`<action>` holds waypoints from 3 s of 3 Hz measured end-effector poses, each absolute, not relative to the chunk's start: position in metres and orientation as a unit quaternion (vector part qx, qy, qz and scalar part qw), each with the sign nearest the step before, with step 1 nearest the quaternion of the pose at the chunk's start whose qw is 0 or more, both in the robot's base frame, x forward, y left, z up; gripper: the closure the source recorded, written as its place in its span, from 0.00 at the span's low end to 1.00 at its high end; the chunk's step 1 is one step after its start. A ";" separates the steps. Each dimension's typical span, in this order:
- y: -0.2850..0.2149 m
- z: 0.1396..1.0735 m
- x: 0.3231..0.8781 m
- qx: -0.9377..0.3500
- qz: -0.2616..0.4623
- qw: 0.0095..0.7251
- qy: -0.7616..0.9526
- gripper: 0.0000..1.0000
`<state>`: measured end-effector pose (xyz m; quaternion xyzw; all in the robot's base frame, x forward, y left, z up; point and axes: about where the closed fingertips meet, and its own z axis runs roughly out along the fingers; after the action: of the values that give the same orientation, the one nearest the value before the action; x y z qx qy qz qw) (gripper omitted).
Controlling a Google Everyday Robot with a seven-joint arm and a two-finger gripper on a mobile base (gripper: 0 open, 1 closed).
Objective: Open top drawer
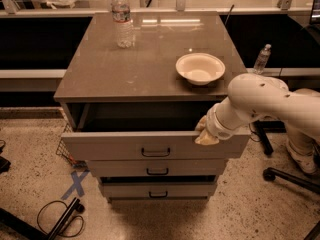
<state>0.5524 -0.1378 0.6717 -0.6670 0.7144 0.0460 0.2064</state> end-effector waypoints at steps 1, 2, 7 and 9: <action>-0.144 0.679 0.524 -0.655 0.050 0.199 0.727 1.00; -0.143 0.679 0.524 -0.655 0.051 0.199 0.727 1.00; -0.153 0.697 0.455 -0.635 0.073 0.177 0.748 0.75; -0.153 0.698 0.455 -0.635 0.073 0.177 0.748 0.29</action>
Offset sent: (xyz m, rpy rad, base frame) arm -0.3977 -0.0701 0.1144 0.0003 0.3757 -0.3722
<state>0.4551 -0.1527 0.6982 -0.6352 0.7482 0.0731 0.1772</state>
